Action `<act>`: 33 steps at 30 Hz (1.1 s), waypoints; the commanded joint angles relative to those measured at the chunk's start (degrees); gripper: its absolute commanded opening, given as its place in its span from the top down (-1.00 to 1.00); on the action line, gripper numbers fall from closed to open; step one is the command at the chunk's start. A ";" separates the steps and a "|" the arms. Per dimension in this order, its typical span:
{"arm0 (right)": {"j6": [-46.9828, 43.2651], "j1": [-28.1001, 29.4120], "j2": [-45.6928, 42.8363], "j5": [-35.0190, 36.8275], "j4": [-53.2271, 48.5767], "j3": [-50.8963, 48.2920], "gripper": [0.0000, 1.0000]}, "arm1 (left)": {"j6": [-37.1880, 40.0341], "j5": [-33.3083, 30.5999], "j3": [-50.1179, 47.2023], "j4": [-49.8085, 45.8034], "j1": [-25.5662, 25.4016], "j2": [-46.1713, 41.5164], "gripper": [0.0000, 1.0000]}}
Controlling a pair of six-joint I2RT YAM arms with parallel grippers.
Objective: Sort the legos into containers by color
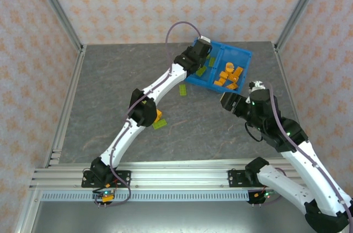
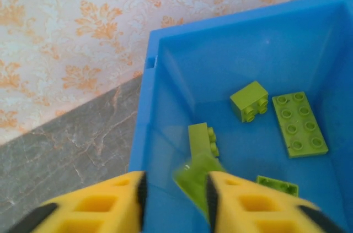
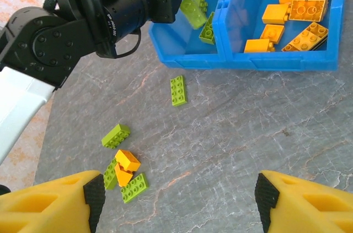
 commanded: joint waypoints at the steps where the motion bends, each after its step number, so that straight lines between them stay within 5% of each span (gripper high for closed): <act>1: 1.91 -0.04 1.95 1.28 -0.02 1.95 -0.48 | -0.18 1.32 2.49 -1.23 -0.40 -3.71 0.09; 7: 2.70 -0.01 7.67 0.50 4.10 1.46 -0.48 | -7.66 8.79 -3.77 -6.62 -0.44 -15.05 0.04; 12: -0.09 0.19 17.44 -3.29 5.41 3.58 -0.47 | -12.09 16.68 -45.02 13.44 -0.66 -44.59 -0.08; 15: -1.97 1.28 24.50 -6.10 6.68 5.41 -0.47 | -11.87 18.59 -61.86 16.15 -0.66 -60.34 -0.28; 24: -7.70 6.61 49.52 -4.47 8.44 16.63 -0.47 | 2.93 23.43 -88.95 -0.52 -1.19 -96.55 -0.99; 33: -14.73 6.53 72.22 4.97 7.49 32.32 -0.49 | 15.23 31.58 -101.89 -11.50 -1.21 -112.73 -1.00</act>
